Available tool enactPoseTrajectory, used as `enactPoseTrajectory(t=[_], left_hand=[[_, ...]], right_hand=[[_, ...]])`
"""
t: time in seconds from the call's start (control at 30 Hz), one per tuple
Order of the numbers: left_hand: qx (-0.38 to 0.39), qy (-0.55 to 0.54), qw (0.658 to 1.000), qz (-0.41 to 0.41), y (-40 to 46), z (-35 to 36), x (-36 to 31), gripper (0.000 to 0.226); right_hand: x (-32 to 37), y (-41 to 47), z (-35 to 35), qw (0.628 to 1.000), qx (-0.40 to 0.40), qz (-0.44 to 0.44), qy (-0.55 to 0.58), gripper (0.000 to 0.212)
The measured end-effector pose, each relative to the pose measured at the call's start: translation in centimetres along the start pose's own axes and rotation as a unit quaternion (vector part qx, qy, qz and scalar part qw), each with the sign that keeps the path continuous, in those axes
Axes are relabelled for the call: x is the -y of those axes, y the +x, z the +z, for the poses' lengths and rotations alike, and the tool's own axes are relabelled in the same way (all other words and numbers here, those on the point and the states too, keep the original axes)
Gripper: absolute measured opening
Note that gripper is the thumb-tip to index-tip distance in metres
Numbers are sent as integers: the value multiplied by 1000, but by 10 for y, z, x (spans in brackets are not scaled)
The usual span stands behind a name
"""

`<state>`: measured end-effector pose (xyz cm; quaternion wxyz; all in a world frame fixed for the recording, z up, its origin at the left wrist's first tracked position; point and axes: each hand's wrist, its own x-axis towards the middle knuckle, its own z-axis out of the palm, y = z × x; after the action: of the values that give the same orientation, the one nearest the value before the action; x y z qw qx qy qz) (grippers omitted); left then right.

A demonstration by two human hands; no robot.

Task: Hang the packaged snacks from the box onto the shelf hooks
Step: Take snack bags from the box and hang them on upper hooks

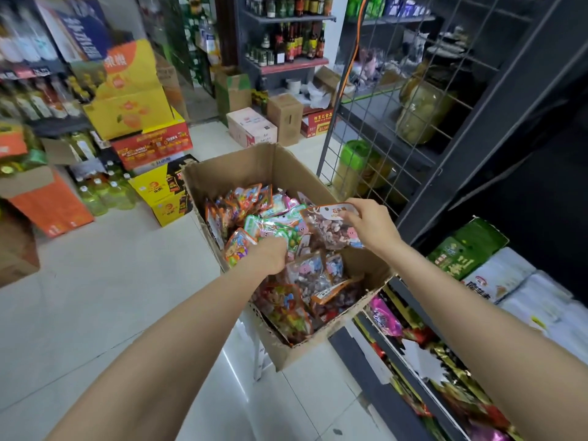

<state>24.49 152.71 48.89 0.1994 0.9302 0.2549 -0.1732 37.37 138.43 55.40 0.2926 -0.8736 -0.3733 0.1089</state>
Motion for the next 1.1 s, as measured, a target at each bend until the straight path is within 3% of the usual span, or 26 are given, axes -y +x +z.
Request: enactPoseTrajectory(t=[0.13, 0.27, 0.47, 0.57, 0.7, 0.77, 0.83, 0.93, 1.0, 1.1], left_hand=[[-104, -141, 981, 83, -10, -19, -11, 8], [-243, -234, 921, 193, -40, -68, -40, 8], [-332, -195, 869, 310, -68, -151, -108, 11], [-359, -197, 835, 368, -91, -193, -156, 8], [-368, -207, 792, 440, -111, -225, -231, 4], [-387, -262, 767, 441, -118, -232, -267, 26], [-395, -317, 764, 400, -125, -234, -298, 57], [-265, -384, 783, 411, -142, -230, -338, 80], [-213, -388, 756, 482, -153, -222, -364, 79], [-245, -351, 726, 539, -161, -218, -402, 57]], right_hand=[[7, -8, -17, 999, -37, -28, 9, 24], [24, -15, -52, 995, -44, -68, 50, 19], [54, -35, -140, 985, -89, -104, 107, 22], [61, -58, -194, 968, -112, -108, 195, 9], [57, -93, -255, 940, -235, -108, 223, 26], [49, -108, -282, 916, -329, -93, 209, 28], [34, -125, -311, 880, -414, -71, 222, 22], [14, -158, -351, 837, -487, -54, 245, 13], [3, -177, -370, 824, -508, -52, 245, 12], [-12, -194, -395, 801, -549, -48, 233, 7]])
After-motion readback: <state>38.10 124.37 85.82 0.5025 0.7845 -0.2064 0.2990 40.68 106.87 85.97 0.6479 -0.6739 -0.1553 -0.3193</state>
